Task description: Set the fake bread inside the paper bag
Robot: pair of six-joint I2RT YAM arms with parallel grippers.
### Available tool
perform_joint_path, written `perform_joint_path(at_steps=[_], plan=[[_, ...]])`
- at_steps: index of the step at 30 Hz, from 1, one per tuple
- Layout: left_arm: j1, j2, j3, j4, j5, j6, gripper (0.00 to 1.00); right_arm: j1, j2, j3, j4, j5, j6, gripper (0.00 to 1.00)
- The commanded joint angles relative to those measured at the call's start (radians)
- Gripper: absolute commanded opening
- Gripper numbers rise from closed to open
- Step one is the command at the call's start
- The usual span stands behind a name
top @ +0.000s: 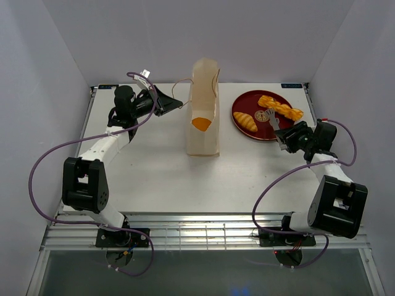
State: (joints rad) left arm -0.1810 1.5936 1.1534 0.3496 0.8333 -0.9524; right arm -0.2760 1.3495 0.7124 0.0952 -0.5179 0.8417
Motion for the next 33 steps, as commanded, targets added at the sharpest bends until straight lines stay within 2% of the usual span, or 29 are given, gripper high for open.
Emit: perform_joint_path(at_steps=[1,8,23,33], plan=[[-0.006,0.006,0.005,0.025,0.027,-0.003,0.00,-0.023,0.016,-0.031,0.153,-0.036,0.094,0.52],[-0.006,0.014,0.005,0.038,0.033,-0.009,0.00,-0.060,0.059,-0.085,0.265,-0.047,0.187,0.52],[-0.006,0.032,0.012,0.049,0.040,-0.016,0.00,-0.118,0.154,-0.136,0.435,-0.073,0.272,0.52],[-0.006,0.031,0.008,0.055,0.041,-0.019,0.00,-0.129,0.195,-0.113,0.486,-0.073,0.293,0.52]])
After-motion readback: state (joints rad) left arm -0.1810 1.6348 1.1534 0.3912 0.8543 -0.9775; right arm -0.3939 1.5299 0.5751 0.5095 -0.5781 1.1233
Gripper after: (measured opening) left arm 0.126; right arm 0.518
